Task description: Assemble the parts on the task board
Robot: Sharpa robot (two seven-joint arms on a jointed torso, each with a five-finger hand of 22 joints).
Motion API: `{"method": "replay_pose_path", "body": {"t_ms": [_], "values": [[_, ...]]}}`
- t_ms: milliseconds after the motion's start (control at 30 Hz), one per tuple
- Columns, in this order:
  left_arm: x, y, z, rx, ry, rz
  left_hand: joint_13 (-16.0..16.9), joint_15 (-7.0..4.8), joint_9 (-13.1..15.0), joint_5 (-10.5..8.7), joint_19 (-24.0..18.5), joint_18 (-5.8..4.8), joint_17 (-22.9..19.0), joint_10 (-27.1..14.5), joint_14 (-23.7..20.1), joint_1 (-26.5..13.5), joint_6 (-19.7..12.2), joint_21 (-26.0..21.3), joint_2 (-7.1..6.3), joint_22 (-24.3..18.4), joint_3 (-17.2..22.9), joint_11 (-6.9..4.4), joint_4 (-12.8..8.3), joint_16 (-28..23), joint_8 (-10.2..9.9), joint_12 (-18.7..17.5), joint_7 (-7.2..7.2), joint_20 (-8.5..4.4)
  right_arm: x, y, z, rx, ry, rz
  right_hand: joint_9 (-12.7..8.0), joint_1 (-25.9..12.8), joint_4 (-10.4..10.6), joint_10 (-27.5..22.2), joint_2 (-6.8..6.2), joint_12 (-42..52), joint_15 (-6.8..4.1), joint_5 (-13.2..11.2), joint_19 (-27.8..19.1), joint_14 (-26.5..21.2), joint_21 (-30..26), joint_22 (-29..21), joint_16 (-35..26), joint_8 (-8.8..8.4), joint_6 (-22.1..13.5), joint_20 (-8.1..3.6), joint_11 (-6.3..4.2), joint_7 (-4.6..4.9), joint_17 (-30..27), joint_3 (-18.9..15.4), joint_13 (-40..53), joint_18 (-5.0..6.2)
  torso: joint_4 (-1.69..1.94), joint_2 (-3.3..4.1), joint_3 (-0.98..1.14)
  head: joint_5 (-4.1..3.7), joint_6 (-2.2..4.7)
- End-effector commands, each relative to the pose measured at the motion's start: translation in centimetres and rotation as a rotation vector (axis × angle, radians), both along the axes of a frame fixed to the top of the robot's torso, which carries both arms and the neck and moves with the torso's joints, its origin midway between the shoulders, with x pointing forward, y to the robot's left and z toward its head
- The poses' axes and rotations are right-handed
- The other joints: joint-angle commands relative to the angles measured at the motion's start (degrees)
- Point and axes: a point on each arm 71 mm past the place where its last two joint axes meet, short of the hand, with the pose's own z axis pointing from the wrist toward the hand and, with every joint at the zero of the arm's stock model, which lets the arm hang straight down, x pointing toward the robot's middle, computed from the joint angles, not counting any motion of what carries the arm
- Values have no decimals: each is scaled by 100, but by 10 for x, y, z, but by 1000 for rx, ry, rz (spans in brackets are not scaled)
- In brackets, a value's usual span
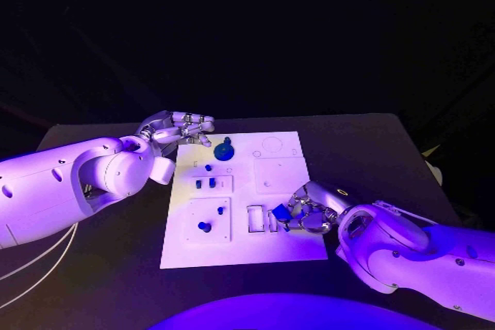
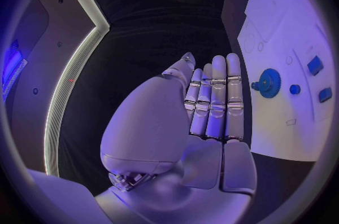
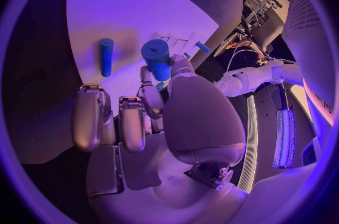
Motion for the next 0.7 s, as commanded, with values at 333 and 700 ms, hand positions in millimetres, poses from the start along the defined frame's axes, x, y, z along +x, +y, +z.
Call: {"method": "replay_pose_path", "body": {"t_ms": [333, 700], "values": [[-1, -4, 1, -15, 1, -27, 10, 4, -8, 0, 26, 59, -8, -45, -28, 22, -26, -30, 32, -8, -2, -7, -25, -8, 39, 33, -4, -4, 1, 21, 2, 40, 17, 45, 35, -47, 53, 79, 71, 52, -63, 66, 42, 471, 30, 1098, 42, 57, 135, -54, -5, -98, 895, -9, 41, -39, 0, 7, -6, 48, -9], [-1, -5, 1, -17, 0, -30, 9, 12, -9, -1, 23, 56, -13, -54, -35, -6, -29, -37, 36, -10, -17, 1, -13, -8, 41, 41, 2, -1, 8, 40, -7, 42, 60, 67, 76, -418, 62, 175, 211, 137, -81, -93, 58, 477, 49, 1107, 56, 114, 171, -73, -25, -123, 921, -129, 152, -45, 5, 10, -1, 80, -20]]}}
